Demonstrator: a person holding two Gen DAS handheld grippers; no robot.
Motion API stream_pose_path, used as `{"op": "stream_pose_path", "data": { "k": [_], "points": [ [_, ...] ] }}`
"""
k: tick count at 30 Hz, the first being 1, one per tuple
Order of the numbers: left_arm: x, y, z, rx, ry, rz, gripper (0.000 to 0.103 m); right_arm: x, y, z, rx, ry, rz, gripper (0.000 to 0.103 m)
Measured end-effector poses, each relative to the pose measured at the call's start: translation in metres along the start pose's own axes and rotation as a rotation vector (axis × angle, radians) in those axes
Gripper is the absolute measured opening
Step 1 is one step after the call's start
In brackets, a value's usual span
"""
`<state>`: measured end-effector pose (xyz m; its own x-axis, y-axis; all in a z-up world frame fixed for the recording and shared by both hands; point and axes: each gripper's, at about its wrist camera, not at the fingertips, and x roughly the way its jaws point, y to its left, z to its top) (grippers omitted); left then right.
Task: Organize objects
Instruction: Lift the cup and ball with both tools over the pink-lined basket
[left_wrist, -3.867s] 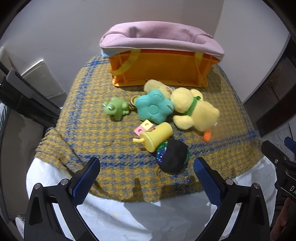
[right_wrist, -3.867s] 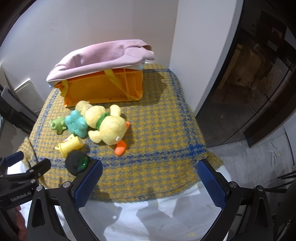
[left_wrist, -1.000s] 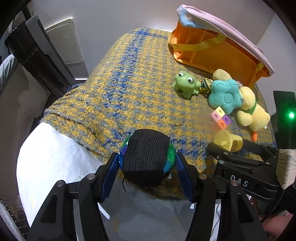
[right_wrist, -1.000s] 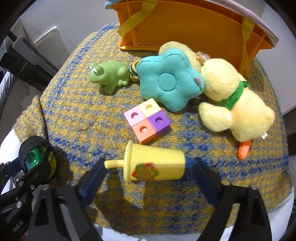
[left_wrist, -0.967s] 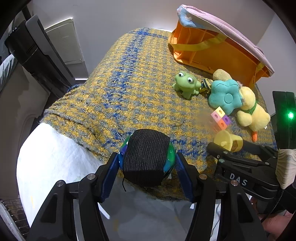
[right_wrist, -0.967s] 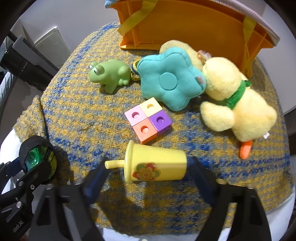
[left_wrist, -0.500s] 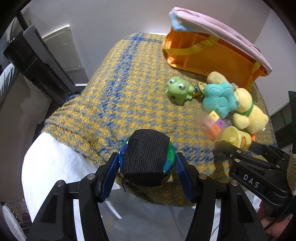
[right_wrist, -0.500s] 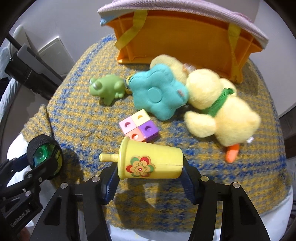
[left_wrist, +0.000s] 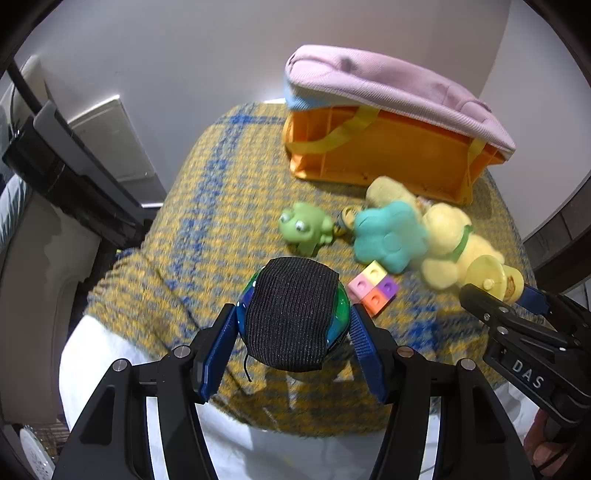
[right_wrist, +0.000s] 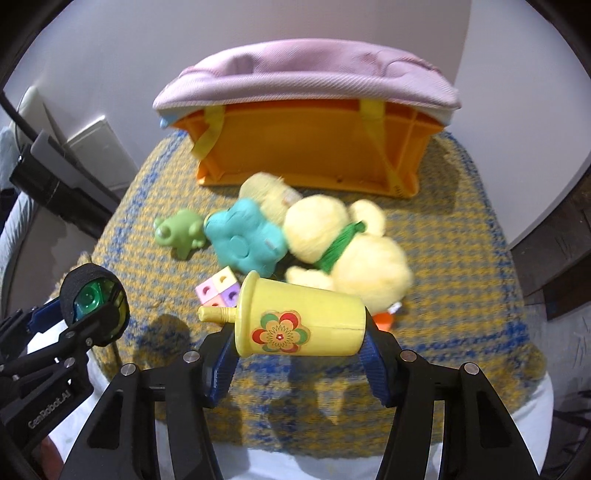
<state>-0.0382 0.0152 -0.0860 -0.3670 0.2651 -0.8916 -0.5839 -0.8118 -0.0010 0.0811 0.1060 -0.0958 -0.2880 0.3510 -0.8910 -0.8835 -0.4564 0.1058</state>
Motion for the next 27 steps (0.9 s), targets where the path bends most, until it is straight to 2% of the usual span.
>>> {"op": "stream_pose_path", "data": {
  "k": [14, 27],
  "points": [
    [-0.019, -0.033, 0.045, 0.051, -0.079, -0.019, 0.060, -0.038, -0.030, 0.030, 0.079, -0.113, -0.040, 0.059],
    [-0.036, -0.049, 0.107, 0.081, -0.193, -0.034, 0.060, -0.063, -0.038, 0.073, 0.086, -0.241, -0.063, 0.059]
  ]
}}
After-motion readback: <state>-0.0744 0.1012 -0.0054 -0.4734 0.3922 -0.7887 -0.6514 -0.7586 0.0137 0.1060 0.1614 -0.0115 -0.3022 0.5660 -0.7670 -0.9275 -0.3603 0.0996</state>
